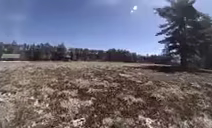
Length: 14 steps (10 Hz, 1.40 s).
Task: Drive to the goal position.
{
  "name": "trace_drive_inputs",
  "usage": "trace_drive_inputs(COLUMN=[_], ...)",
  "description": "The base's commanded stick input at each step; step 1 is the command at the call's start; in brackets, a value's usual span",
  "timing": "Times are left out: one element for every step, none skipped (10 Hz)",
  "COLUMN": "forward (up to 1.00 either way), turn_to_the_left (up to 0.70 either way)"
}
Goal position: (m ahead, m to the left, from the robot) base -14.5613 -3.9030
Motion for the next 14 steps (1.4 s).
trace_drive_inputs(forward=[0.68, 0.67, 0.66, 0.62, 0.6, 0.58, 0.57, 0.56, 0.56, 0.56, 0.56, 0.56, 0.54, 0.54], turn_to_the_left=[0.0, 0.11, 0.28, 0.31, 0.09, 0.0, 0.0, 0.19, 0.53, 0.56, 0.56, 0.56, 0.11, 0.0])
